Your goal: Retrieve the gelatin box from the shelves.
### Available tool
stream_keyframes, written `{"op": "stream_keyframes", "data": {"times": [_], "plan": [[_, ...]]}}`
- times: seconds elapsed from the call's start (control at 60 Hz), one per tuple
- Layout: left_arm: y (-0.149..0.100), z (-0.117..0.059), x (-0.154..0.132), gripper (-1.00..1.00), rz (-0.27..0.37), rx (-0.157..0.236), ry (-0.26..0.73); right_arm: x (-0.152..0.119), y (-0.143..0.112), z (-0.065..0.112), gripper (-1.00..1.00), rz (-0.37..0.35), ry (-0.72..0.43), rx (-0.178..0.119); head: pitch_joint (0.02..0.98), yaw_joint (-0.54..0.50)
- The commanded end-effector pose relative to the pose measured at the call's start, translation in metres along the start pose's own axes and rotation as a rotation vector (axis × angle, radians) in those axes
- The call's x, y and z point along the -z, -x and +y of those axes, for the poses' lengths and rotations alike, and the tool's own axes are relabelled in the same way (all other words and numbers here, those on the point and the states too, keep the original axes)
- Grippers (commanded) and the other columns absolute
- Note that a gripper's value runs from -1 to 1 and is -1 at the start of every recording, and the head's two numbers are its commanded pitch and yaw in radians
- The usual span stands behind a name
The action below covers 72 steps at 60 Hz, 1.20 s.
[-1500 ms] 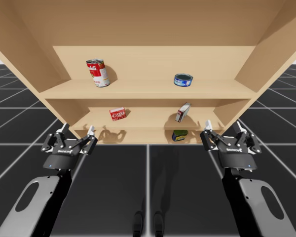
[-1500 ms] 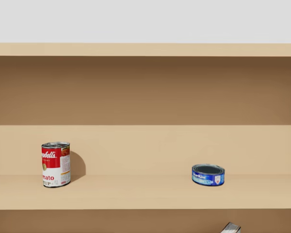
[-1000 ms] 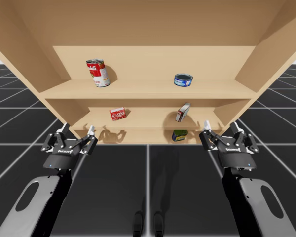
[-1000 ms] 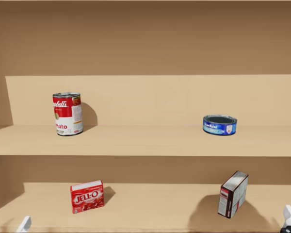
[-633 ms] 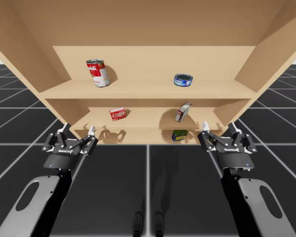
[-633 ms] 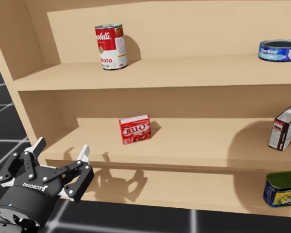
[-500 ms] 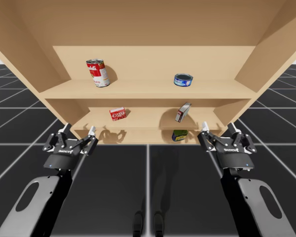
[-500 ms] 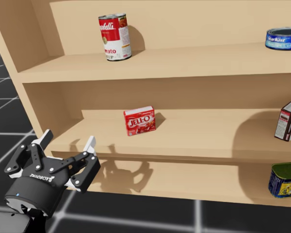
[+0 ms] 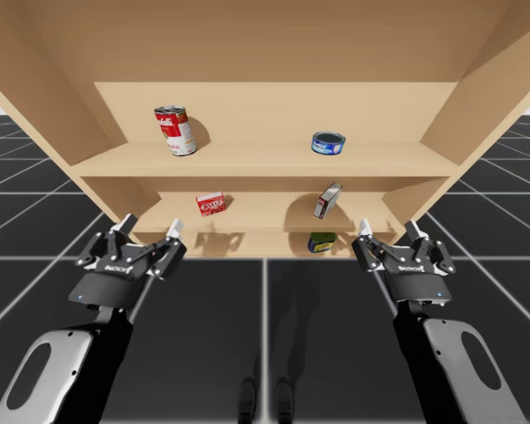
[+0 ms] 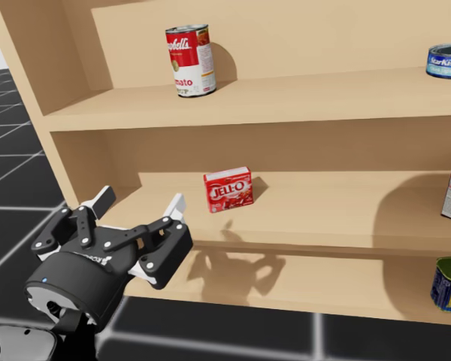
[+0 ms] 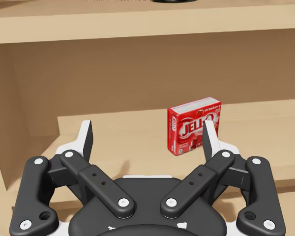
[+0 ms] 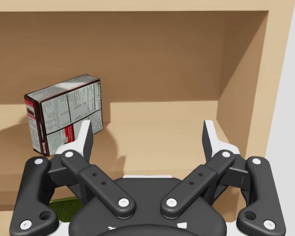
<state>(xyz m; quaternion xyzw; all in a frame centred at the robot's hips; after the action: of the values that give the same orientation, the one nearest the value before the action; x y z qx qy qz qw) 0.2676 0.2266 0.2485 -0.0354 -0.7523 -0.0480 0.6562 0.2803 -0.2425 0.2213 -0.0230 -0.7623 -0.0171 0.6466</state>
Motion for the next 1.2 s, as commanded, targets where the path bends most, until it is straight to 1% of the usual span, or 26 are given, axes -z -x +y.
{"op": "stream_keyframes", "data": {"times": [0.017, 0.033, 0.1, 0.117, 0.15, 0.167, 0.233, 0.25, 0.35, 0.417, 0.45, 0.483, 0.533, 0.55, 0.7, 0.767, 0.85, 0.9, 0.95, 0.983, 1.017, 1.05, 1.1, 1.2], "plan": [[-0.008, -0.022, 0.009, -1.0, 0.051, -0.045, 0.036, 0.0, 0.0, 0.0, -1.0, 0.003, -0.004, 0.006, 0.538, 0.25], [-0.007, -0.026, 0.012, -1.0, 0.063, -0.063, 0.043, 0.0, 0.0, 0.0, -1.0, 0.003, -0.004, 0.007, 0.538, 0.25], [-0.006, -0.031, 0.017, -1.0, 0.083, -0.085, 0.045, 0.0, 0.0, 0.0, -1.0, 0.002, -0.003, 0.007, 0.54, 0.25], [-0.006, -0.035, 0.02, -1.0, 0.1, -0.102, 0.048, 0.0, 0.0, 0.0, -1.0, 0.001, -0.003, 0.007, 0.541, 0.25], [-0.005, -0.037, 0.022, -1.0, 0.109, -0.113, 0.051, 0.0, 0.0, 0.0, -1.0, 0.002, -0.003, 0.008, 0.542, 0.25], [-0.004, -0.041, 0.026, -1.0, 0.119, -0.138, 0.058, 0.0, 0.0, 0.0, -1.0, 0.002, -0.003, 0.009, 0.544, 0.25], [-0.003, -0.045, 0.03, -1.0, 0.135, -0.159, 0.065, 0.0, -0.001, 0.0, -1.0, 0.002, -0.005, 0.01, 0.545, 0.25], [-0.002, -0.047, 0.033, -1.0, 0.14, -0.163, 0.059, 0.0, 0.0, 0.0, -1.0, 0.005, -0.01, 0.017, 0.546, 0.25], [0.001, -0.054, 0.042, -1.0, 0.148, -0.166, 0.041, 0.0, 0.0, -0.001, -1.0, 0.006, -0.011, 0.019, 0.546, 0.25], [0.006, -0.059, 0.051, -1.0, 0.155, -0.163, 0.01, 0.0, 0.0, -0.001, -1.0, 0.006, -0.011, 0.02, 0.546, 0.25], [0.008, -0.062, 0.056, -1.0, 0.165, -0.172, 0.001, 0.0, 0.0, -0.001, -1.0, 0.006, -0.011, 0.02, 0.545, 0.25], [0.01, -0.064, 0.06, -1.0, 0.165, -0.17, -0.021, 0.0, 0.0, -0.002, -1.0, 0.005, -0.01, 0.02, 0.546, 0.24], [0.013, -0.067, 0.066, -1.0, 0.173, -0.183, -0.036, 0.0, 0.0, -0.002, -1.0, 0.005, -0.011, 0.02, 0.546, 0.24], [0.015, -0.07, 0.07, -1.0, 0.173, -0.183, -0.056, 0.0, 0.0, -0.002, -1.0, 0.005, -0.011, 0.02, 0.547, 0.24], [0.022, -0.08, 0.086, -1.0, 0.187, -0.196, -0.094, 0.001, -0.001, -0.003, -1.0, 0.003, -0.009, 0.019, 0.55, 0.24], [0.024, -0.085, 0.095, -1.0, 0.184, -0.182, -0.116, 0.001, -0.001, -0.004, -1.0, 0.003, -0.008, 0.019, 0.55, 0.24], [0.026, -0.088, 0.105, -1.0, 0.183, -0.191, -0.141, 0.001, -0.001, -0.004, -1.0, 0.003, -0.009, 0.019, 0.551, 0.24], [0.027, -0.089, 0.11, -1.0, 0.174, -0.179, -0.167, 0.001, -0.001, -0.004, -1.0, 0.004, -0.009, 0.018, 0.551, 0.23], [0.029, -0.089, 0.116, -1.0, 0.179, -0.171, -0.184, 0.001, -0.001, -0.005, -1.0, 0.003, -0.008, 0.018, 0.554, 0.23], [0.03, -0.089, 0.12, -1.0, 0.19, -0.173, -0.195, 0.001, -0.001, -0.005, -1.0, 0.004, -0.008, 0.017, 0.554, 0.23], [0.031, -0.089, 0.122, -1.0, 0.187, -0.162, -0.209, 0.001, -0.001, -0.005, -1.0, 0.004, -0.008, 0.017, 0.555, 0.23], [0.032, -0.089, 0.124, -1.0, 0.19, -0.164, -0.214, 0.001, -0.001, -0.005, -1.0, 0.005, -0.009, 0.017, 0.555, 0.23], [0.034, -0.088, 0.129, -1.0, 0.194, -0.155, -0.228, 0.001, -0.001, -0.005, -1.0, 0.006, -0.009, 0.016, 0.557, 0.23], [0.037, -0.088, 0.136, -1.0, 0.208, -0.165, -0.238, 0.001, -0.001, -0.005, -1.0, 0.008, -0.011, 0.015, 0.559, 0.23]]}}
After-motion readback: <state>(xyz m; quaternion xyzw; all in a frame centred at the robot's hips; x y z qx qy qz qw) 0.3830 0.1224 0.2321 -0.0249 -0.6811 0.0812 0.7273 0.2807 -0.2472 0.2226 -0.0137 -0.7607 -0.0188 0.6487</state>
